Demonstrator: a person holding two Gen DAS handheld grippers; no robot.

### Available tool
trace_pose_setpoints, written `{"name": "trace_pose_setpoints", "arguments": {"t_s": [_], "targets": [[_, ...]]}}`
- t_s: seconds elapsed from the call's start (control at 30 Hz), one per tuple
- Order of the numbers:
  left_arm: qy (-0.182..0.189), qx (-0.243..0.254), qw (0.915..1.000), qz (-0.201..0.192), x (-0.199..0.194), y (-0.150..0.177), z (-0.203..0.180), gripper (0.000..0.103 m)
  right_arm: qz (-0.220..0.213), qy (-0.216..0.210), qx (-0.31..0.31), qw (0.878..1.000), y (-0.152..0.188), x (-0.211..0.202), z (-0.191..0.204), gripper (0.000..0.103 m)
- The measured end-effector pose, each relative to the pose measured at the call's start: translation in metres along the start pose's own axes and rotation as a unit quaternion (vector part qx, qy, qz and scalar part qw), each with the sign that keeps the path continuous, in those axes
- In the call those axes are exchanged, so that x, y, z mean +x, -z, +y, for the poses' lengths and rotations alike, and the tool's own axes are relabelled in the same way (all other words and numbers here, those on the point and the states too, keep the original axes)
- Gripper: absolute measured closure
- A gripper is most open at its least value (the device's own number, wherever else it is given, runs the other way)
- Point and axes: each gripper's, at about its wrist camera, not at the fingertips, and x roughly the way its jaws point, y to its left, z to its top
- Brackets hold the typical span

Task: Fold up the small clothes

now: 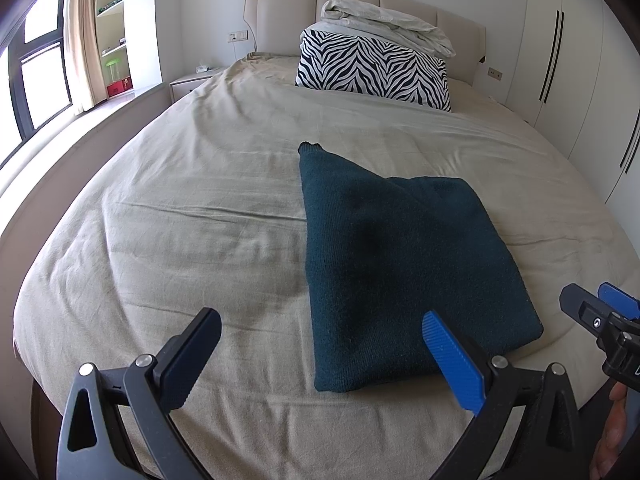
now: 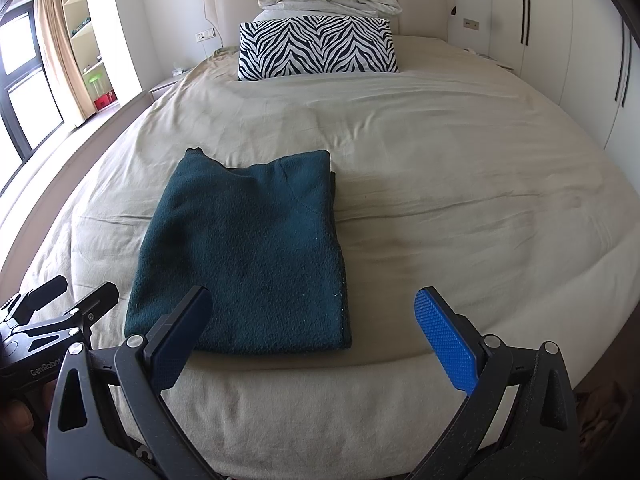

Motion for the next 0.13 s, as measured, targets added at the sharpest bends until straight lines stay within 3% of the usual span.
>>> {"name": "trace_pose_setpoints", "arguments": {"t_s": [0.13], "targets": [[0.001,0.001,1.0000,0.000,0.0007,0.0011,0.0002,0.000,0.001,-0.001,0.000,1.000,0.0041,0.0006,0.0010,0.000]]}}
